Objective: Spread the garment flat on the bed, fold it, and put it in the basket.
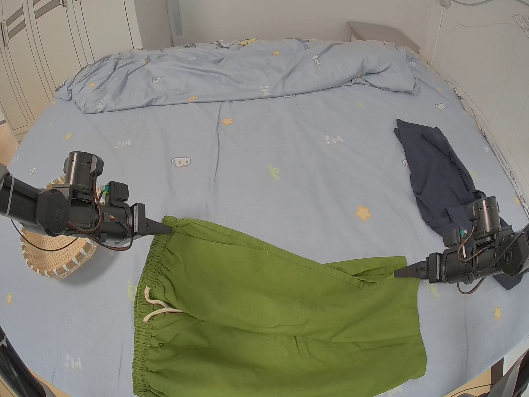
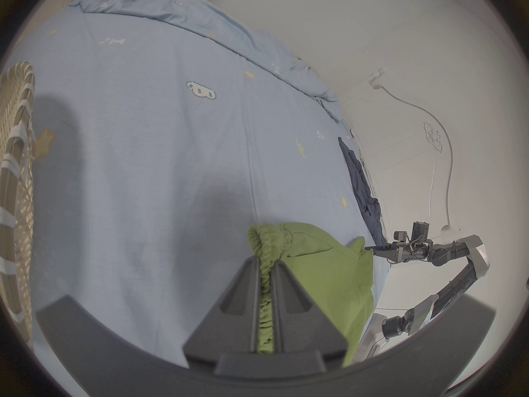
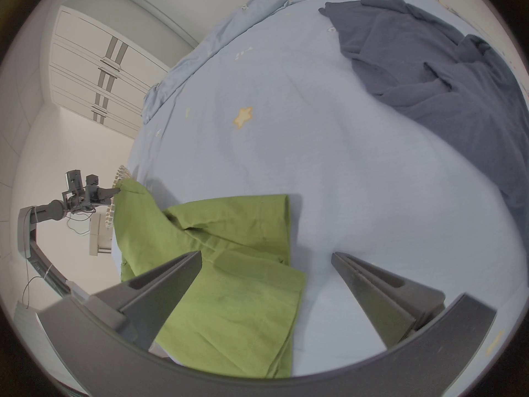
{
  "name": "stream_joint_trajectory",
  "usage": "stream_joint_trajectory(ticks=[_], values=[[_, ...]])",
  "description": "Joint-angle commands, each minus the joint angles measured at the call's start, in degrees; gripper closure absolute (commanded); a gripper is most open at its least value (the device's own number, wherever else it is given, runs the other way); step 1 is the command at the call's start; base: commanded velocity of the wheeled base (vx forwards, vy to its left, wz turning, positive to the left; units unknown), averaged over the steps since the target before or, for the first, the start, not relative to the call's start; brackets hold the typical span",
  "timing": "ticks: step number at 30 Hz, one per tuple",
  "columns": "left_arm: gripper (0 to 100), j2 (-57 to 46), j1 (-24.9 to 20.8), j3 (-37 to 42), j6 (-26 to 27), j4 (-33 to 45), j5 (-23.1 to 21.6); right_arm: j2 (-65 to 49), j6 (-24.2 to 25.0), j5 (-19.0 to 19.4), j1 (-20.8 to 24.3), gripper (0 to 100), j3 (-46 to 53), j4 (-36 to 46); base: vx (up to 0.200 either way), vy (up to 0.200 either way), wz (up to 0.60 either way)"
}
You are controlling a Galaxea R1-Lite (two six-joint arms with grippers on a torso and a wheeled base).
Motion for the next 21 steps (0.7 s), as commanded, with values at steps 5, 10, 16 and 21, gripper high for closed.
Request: stream_joint_trajectory(ticks=[5,10,16,21], values=[[100,-0.09,0.11,-0.06,-0.01,-0.04,0.00,0.06,0.04,1.17,-0.16,0,1.29,-1.48,0.000,0.000,0.00],[100,-0.09,0.02,-0.14,-0.01,-0.04,0.00,-0.03,0.04,1.26,-1.31,0,1.37,-2.62,0.000,0.000,0.00],[100,-0.01,0.02,-0.14,-0.01,-0.04,0.00,-0.12,0.04,1.52,-1.57,100,1.37,-2.89,0.000,0.000,0.00],[100,-0.01,0.02,-0.06,-0.01,-0.04,0.00,-0.56,-0.23,3.45,-3.24,100,1.29,-3.15,0.000,0.000,0.00]])
